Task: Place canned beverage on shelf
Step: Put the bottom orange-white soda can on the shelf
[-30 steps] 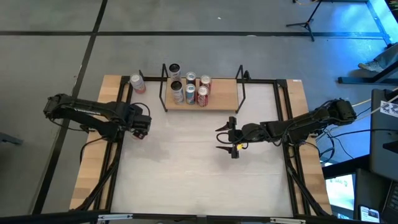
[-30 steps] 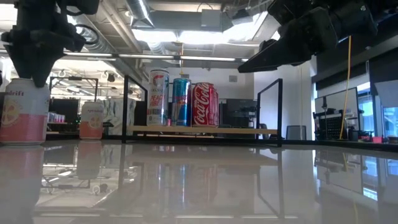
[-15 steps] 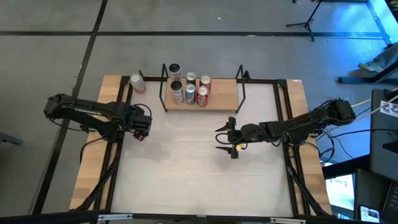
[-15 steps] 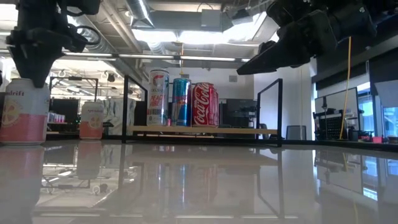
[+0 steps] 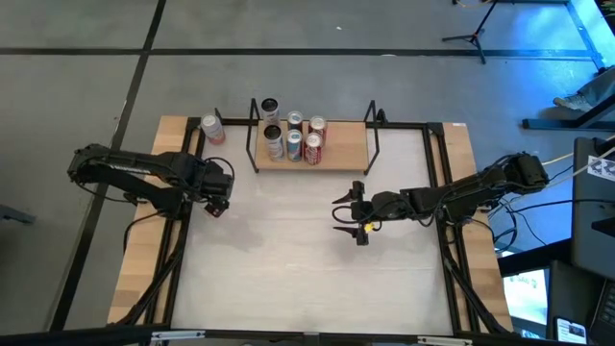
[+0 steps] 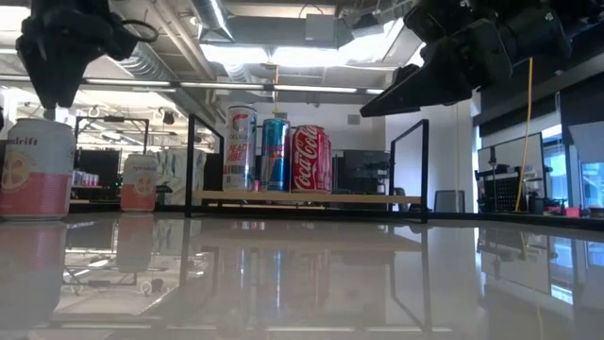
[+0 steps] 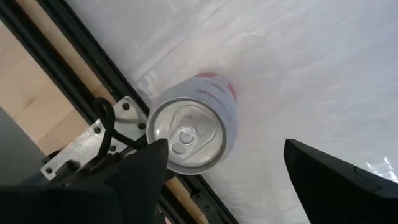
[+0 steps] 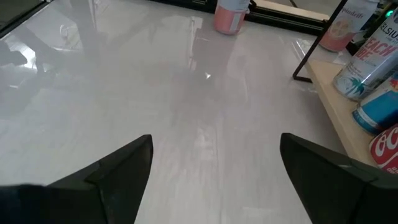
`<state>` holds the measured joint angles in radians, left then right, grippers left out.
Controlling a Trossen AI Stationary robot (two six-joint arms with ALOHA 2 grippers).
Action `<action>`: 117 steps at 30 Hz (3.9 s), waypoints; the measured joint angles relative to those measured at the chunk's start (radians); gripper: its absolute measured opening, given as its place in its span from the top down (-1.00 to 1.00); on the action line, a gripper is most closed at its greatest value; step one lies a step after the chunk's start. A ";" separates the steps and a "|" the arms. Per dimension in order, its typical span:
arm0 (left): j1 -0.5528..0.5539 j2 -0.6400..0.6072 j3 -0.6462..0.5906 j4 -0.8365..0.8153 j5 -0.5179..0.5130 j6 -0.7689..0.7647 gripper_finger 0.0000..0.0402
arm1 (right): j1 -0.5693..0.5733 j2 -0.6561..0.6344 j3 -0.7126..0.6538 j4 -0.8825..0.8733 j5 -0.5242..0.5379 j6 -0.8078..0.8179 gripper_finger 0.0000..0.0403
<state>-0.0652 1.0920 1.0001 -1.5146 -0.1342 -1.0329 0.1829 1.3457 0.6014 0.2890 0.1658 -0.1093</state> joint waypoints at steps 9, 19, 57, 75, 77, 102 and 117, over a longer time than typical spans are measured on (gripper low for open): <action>0.057 0.000 -0.043 -0.018 -0.009 0.031 -0.85 | 0.000 0.000 0.000 0.002 0.000 0.000 -0.72; 0.086 0.000 -0.106 0.018 -0.028 0.044 -0.96 | 0.000 0.000 0.000 0.002 0.001 0.000 -0.72; 0.053 0.021 -0.154 0.287 0.083 0.041 -0.36 | 0.000 -0.001 -0.001 0.015 0.002 0.000 -0.72; -0.088 0.152 -0.115 0.599 0.089 -0.005 -0.36 | 0.000 -0.001 -0.001 -0.011 -0.002 0.039 -0.72; -0.100 0.192 -0.115 0.638 0.097 0.015 -0.36 | 0.000 -0.001 -0.001 -0.019 -0.002 0.053 -0.72; -0.146 0.792 0.492 0.659 0.092 0.346 -0.36 | 0.147 -0.001 -0.001 -0.129 0.080 0.143 -0.72; -0.143 0.882 0.637 0.608 0.090 0.410 -0.49 | 0.145 0.032 -0.001 -0.106 0.086 0.168 -0.72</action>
<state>-0.2077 1.9739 1.6369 -0.9065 -0.0444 -0.6231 0.3279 1.3773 0.6006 0.1834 0.2514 0.0583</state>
